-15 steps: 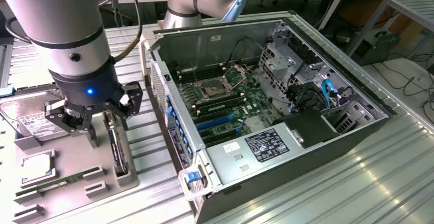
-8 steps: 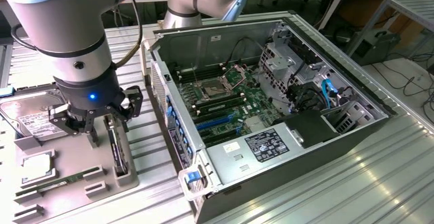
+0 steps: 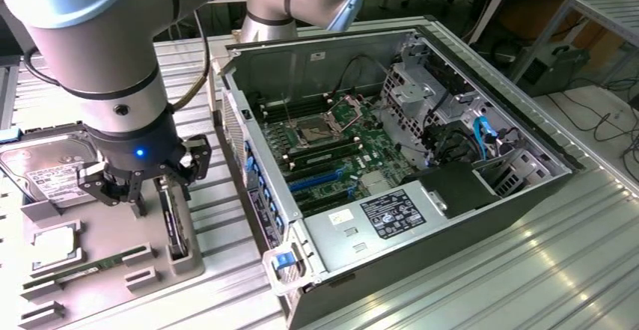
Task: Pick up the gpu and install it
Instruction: 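Pick up the gpu and move the gpu toward the slot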
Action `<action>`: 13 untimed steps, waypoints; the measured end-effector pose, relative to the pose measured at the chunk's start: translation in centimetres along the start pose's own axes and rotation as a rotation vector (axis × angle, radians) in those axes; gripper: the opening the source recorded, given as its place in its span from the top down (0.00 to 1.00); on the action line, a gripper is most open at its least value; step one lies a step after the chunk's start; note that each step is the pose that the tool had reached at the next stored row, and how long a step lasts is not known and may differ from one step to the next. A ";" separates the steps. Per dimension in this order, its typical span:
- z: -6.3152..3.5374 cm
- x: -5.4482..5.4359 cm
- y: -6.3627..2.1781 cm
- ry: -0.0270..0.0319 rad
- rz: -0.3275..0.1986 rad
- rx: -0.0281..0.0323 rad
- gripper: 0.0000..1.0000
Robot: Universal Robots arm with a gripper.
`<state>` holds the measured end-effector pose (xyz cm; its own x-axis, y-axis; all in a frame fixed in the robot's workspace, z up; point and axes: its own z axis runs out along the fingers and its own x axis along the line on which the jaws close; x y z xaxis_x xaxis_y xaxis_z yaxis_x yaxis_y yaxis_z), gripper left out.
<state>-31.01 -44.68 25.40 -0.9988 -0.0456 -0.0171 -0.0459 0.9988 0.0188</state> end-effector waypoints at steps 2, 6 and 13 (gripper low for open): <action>0.35 0.0 -0.07 0.0001 0.000 0.0001 0.40; 1.08 0.0 -0.31 0.0002 0.000 0.0001 0.40; 2.48 0.1 -0.43 0.0000 0.001 0.0001 0.40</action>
<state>-31.01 -45.06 22.91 -0.9989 -0.0448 -0.0171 -0.0451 0.9988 0.0188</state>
